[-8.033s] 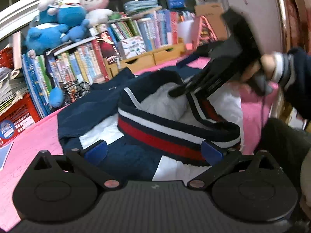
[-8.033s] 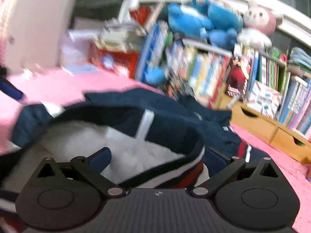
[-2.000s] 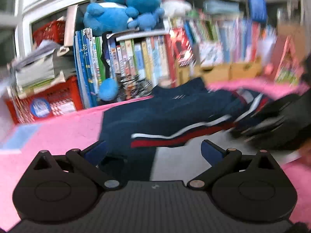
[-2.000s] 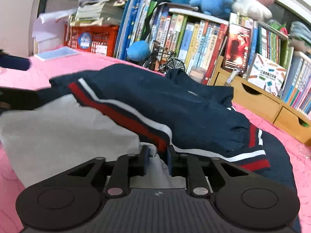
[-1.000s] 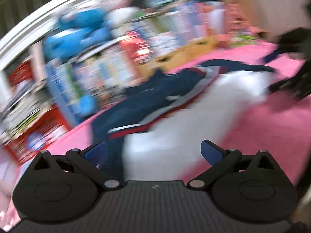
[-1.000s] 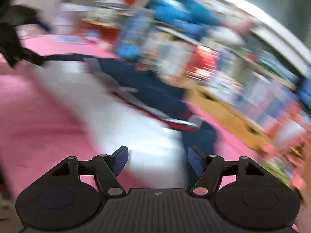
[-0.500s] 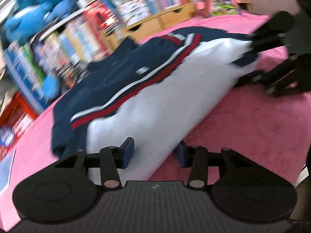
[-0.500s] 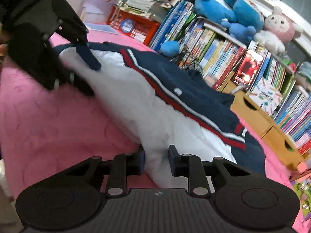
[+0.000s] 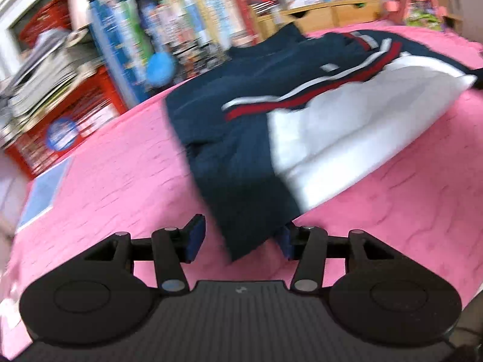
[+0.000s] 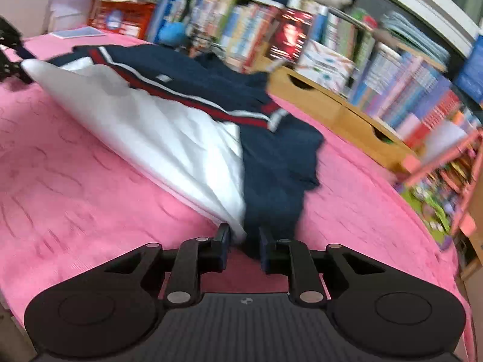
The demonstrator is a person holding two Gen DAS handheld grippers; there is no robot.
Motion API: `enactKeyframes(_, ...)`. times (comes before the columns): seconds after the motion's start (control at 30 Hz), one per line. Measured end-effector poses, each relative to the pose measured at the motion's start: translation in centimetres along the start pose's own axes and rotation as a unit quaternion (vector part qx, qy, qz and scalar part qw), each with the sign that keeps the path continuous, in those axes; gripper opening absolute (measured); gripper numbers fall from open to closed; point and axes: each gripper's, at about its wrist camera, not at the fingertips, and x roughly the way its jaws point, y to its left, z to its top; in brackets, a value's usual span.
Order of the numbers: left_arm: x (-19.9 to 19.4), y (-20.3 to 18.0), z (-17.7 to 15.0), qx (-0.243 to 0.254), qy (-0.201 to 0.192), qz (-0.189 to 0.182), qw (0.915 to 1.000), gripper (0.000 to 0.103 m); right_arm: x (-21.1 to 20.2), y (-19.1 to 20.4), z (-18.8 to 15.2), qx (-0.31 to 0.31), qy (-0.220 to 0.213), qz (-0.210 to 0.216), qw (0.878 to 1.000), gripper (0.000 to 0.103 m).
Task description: Fold clothes
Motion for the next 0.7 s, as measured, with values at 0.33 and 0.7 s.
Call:
enactKeyframes(0.33,-4.5,6.4,-2.1,-0.112,-0.012,0.021,0.9934,0.074,-2.1,-6.3,-4.0,0.125,0.020,-0.058,0.990,0.024)
enactKeyframes(0.7,0.5,-0.2,5.2,-0.049,-0.072,-0.070,0.9937,0.100,2.7,0.8,4.7,0.016,-0.058,0.006,0.998,0.063)
